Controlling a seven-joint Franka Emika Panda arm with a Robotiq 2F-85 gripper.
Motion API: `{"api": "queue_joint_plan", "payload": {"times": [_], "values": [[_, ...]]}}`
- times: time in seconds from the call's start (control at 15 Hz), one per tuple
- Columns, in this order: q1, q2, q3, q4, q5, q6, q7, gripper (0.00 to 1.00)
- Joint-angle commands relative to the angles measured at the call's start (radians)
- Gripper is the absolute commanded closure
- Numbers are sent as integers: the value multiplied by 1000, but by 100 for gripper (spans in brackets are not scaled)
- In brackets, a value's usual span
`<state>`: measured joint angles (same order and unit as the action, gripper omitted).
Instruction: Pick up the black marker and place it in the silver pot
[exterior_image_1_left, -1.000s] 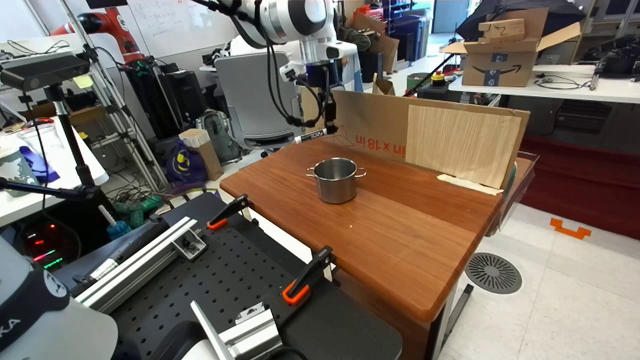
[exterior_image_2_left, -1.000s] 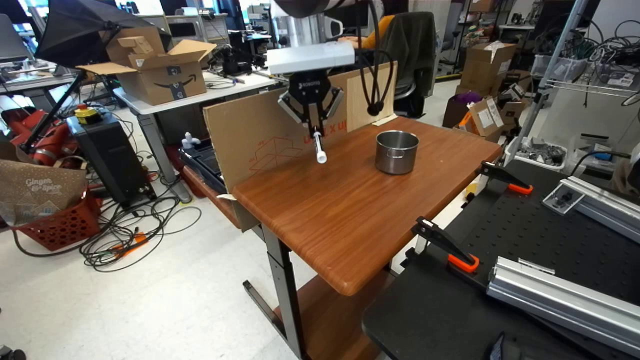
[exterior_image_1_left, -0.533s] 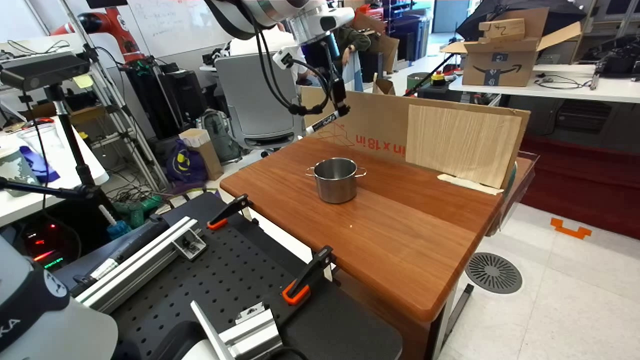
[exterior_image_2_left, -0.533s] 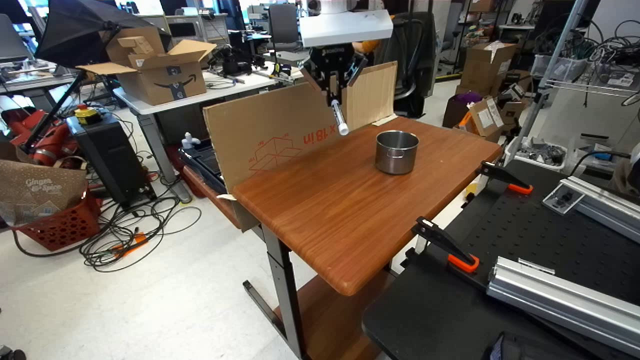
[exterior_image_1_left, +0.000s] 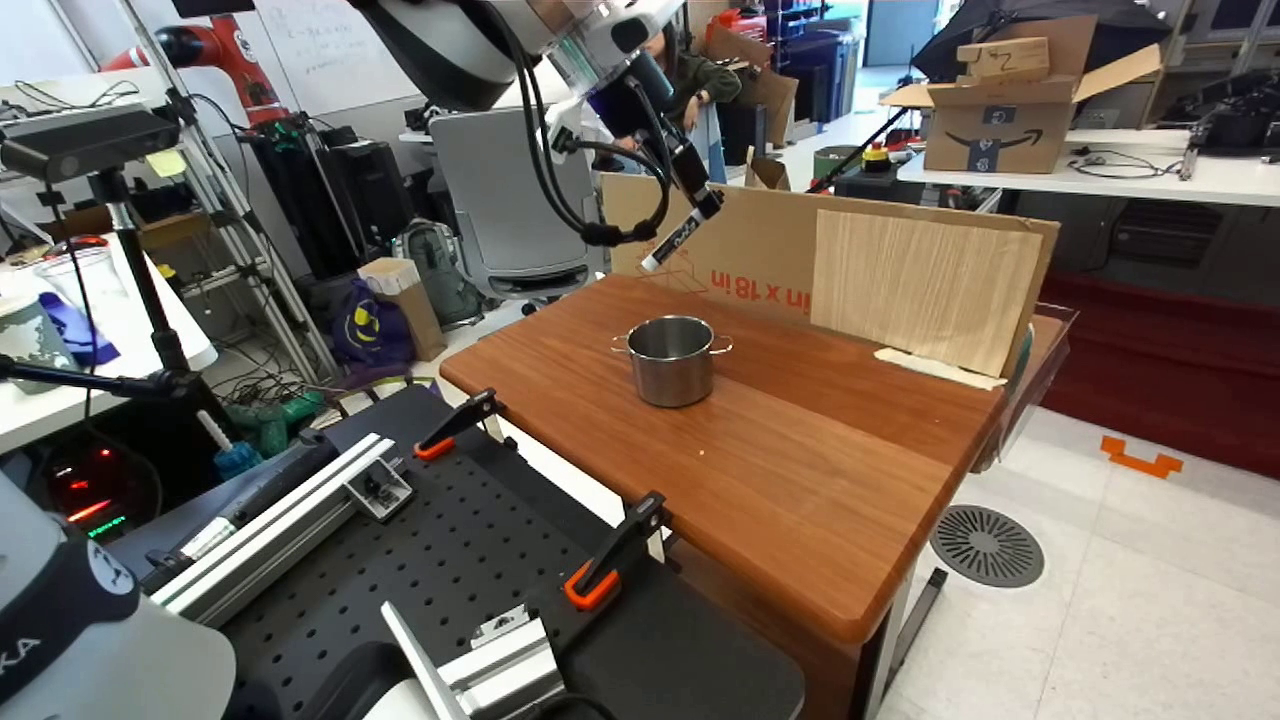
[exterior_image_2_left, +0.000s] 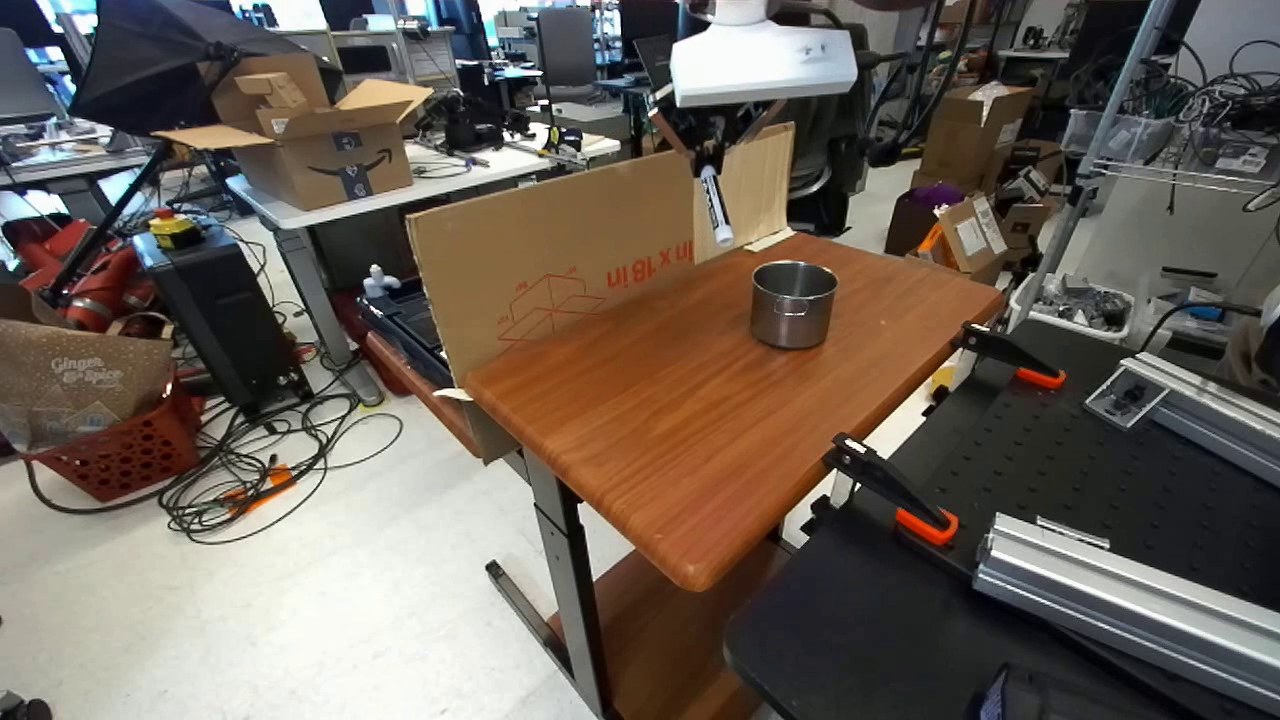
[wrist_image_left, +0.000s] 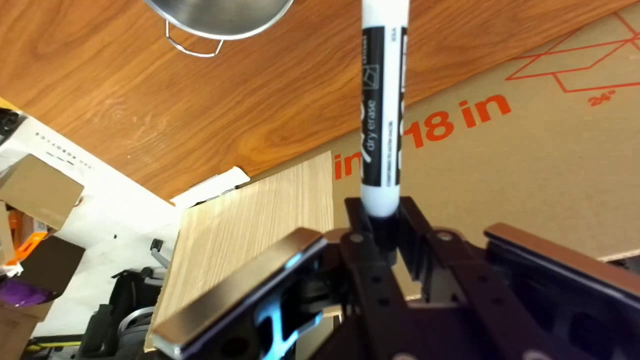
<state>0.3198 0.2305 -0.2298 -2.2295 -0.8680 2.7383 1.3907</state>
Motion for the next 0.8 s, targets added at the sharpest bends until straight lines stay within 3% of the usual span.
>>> {"api": "queue_joint_plan", "payload": {"times": [0.0, 0.33, 0.73], "values": [[25, -54, -45, -73, -187, 56, 162, 95], [13, -67, -49, -135, -411, 65, 344, 95], [1, -57, -48, -164, -556, 54, 473, 95]]}}
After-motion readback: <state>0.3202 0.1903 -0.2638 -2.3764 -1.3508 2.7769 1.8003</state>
